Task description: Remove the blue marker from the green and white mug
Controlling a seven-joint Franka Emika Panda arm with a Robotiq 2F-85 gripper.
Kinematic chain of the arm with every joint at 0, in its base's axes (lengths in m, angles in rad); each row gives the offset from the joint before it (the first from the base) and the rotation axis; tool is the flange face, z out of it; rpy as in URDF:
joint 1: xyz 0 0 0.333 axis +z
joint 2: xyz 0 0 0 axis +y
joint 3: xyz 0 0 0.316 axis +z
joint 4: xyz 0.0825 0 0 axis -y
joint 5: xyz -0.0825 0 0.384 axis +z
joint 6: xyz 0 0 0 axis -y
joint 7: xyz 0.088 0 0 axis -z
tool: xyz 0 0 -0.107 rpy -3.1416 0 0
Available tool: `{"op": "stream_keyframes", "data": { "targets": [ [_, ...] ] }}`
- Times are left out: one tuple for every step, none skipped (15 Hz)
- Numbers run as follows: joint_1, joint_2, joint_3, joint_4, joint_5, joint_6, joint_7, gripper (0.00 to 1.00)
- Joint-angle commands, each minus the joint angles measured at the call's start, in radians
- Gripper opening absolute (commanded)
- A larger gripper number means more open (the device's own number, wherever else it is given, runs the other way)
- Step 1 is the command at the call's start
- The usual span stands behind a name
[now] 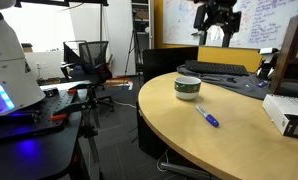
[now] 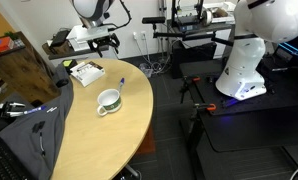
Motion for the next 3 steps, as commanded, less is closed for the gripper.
{"op": "stream_keyframes", "data": {
  "targets": [
    [-0.030, -0.188, 0.052, -0.162, -0.001, 0.014, -0.187, 1.00],
    [-0.032, -0.226, 0.060, -0.189, 0.003, 0.000, -0.236, 1.00],
    [-0.029, -0.265, 0.067, -0.228, -0.013, 0.014, -0.281, 1.00]
  ]
}}
